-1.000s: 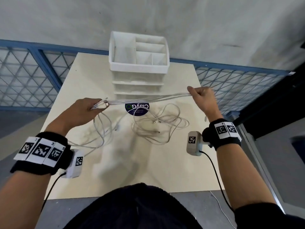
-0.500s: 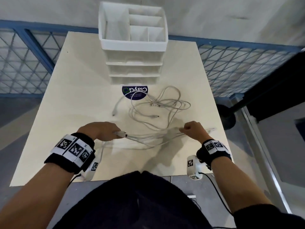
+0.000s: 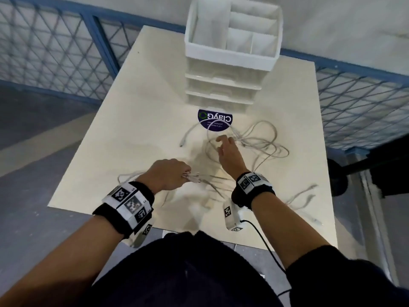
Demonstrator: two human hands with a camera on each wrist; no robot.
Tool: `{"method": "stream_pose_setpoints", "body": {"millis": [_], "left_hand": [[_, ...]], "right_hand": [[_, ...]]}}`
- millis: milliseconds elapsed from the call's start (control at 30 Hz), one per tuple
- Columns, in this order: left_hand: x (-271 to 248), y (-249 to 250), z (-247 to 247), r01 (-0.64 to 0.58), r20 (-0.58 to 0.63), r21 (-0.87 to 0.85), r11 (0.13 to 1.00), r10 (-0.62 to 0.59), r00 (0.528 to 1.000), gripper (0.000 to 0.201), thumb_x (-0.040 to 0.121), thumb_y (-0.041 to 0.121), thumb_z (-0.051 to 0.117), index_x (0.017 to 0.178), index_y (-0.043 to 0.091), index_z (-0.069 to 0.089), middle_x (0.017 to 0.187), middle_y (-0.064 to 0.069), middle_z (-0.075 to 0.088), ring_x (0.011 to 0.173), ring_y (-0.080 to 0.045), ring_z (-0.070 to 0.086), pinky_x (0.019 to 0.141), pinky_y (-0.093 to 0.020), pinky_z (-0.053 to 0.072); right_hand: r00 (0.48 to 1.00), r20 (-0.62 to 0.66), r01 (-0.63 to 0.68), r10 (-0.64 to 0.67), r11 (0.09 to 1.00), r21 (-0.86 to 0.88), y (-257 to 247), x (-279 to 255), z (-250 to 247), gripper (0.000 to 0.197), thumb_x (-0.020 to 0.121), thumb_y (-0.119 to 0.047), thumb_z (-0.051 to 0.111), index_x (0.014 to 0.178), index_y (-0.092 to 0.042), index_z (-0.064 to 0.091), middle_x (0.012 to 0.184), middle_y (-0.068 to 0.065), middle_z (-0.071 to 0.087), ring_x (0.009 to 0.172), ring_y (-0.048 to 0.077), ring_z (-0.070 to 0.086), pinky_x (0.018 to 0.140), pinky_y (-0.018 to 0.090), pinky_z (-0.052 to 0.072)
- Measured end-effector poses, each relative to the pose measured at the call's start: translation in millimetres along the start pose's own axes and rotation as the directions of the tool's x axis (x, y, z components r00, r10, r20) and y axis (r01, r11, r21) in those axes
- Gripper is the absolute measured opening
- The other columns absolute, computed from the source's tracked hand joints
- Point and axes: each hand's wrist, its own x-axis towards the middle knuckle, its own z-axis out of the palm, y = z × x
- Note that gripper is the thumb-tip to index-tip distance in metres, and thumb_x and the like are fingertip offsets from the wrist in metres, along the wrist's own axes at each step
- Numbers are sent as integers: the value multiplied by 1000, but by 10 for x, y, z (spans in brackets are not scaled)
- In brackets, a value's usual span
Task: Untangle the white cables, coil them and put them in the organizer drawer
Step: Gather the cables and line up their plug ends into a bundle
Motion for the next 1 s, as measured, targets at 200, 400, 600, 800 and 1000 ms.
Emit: {"method": "stream_pose_setpoints", "body": {"millis": [200,400,600,800,1000], "left_hand": [[-37,-81,14,65,-70,-151,986,-76,995,37,89,52,49,99,17,55,109,-8,64,101,-29,57,72,-29,33],[-131,-246,39,76,-161,-530,845,-188,969,36,81,52,61,99,22,54,87,-1,63,80,-21,56,73,-29,40],[-179,-378,-192,-37,-280,-683,730,-215,935,41,88,42,58,61,17,38,55,5,38,48,-3,40,52,-15,33],[-51,-370,-638,-227,-294,-935,271,-240,925,33,99,33,38,71,20,28,50,15,34,48,-5,26,44,-14,25],[119,-92,-1032,-447,-518,-849,283,-272,811,19,101,35,28,93,20,37,74,4,43,69,-8,40,65,-24,37]], "right_hand": [[971,11,235,-240,935,-264,-277,344,111,34,90,-6,50,122,-13,58,117,20,52,108,38,50,86,46,45],[872,410,429,-268,822,-375,-505,675,350,45,87,-4,53,127,-24,56,137,1,50,127,26,40,99,39,28],[949,232,277,-215,920,-278,-574,775,254,7,85,-18,59,86,-19,66,95,-1,65,104,22,46,80,35,18],[974,-64,219,-216,838,501,-1224,846,-716,9,81,-4,68,90,-5,66,74,-6,63,64,-10,58,67,9,44],[965,51,171,-259,761,626,-1588,521,-1194,13,80,-9,72,82,-18,61,76,1,68,60,9,65,61,18,47]]}}
